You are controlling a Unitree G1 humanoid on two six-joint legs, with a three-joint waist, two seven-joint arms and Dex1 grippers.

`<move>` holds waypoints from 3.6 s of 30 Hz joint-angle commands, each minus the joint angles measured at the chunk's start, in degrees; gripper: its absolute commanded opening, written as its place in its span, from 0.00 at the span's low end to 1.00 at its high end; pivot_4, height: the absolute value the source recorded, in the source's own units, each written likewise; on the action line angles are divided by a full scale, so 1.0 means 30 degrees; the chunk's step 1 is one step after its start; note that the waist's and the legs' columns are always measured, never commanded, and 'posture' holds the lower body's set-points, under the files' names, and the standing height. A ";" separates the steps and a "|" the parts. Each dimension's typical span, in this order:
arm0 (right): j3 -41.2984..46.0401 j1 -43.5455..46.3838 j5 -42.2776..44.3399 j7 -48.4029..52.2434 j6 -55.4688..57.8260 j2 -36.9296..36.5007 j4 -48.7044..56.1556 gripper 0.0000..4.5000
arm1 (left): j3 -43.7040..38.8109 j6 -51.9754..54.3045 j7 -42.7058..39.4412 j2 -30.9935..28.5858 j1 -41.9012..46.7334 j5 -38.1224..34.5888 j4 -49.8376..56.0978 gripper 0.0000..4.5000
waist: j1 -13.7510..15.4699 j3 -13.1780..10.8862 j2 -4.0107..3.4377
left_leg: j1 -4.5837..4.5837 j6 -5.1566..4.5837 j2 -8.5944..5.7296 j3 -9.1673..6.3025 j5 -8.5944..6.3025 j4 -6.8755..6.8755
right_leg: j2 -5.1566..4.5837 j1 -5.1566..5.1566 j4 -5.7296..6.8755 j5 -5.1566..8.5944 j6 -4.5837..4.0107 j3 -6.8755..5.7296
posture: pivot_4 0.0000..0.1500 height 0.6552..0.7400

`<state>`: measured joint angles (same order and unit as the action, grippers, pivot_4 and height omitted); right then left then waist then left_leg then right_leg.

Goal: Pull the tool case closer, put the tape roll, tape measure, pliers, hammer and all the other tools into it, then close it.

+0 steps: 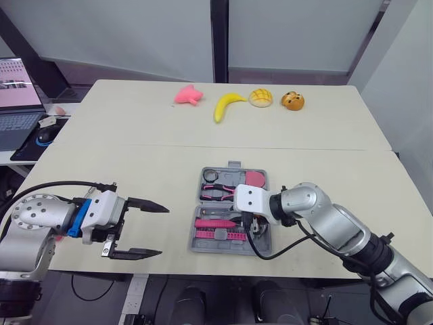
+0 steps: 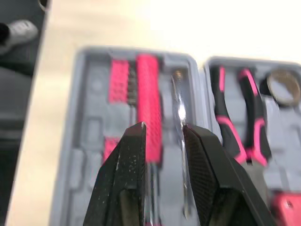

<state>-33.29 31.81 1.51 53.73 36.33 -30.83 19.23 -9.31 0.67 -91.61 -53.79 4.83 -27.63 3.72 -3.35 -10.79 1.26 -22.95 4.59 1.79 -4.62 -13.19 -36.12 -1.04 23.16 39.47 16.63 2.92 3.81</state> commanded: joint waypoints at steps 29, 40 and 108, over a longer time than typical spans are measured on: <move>-0.1240 -0.1563 -0.4732 0.0274 -0.6469 0.1814 -0.6997 0.01 | 0.0162 -0.0771 0.0631 0.0157 0.0497 0.0205 -0.0338 1.00 | 0.0004 0.0013 0.0014 | 0.0020 0.0001 -0.0002 0.0005 0.0001 0.0002 | 0.0008 -0.0004 0.0031 -0.0001 -0.0003 0.0011 | 1.00 1.00; 0.1733 -0.1771 -0.2241 0.0345 -0.8251 0.2193 -0.6044 0.01 | -0.0390 -0.0395 0.1270 0.0077 0.0191 -0.0100 -0.0278 1.00 | 0.0003 0.0017 0.0019 | 0.0022 0.0001 -0.0001 0.0006 0.0001 0.0003 | 0.0008 -0.0007 0.0031 -0.0001 -0.0004 0.0013 | 1.00 1.00; 1.1577 -0.0100 1.2059 0.4640 -0.1403 -0.4206 0.0109 1.00 | -1.3306 0.3192 0.8755 -0.0486 -0.9166 -0.0293 -1.0404 1.00 | -0.0251 0.0048 0.0081 | 0.0058 0.0002 0.0027 0.0023 0.0000 0.0007 | -0.0013 0.0022 0.0156 0.0039 -0.0060 0.0015 | 1.00 1.00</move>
<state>0.87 30.40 36.06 68.19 31.66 -43.69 17.58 -45.98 8.98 -67.93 -55.38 -22.02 -26.95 -32.09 -4.10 -10.65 1.50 -22.77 4.59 1.87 -4.56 -13.18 -36.11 -1.07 23.22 39.92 16.75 2.74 3.83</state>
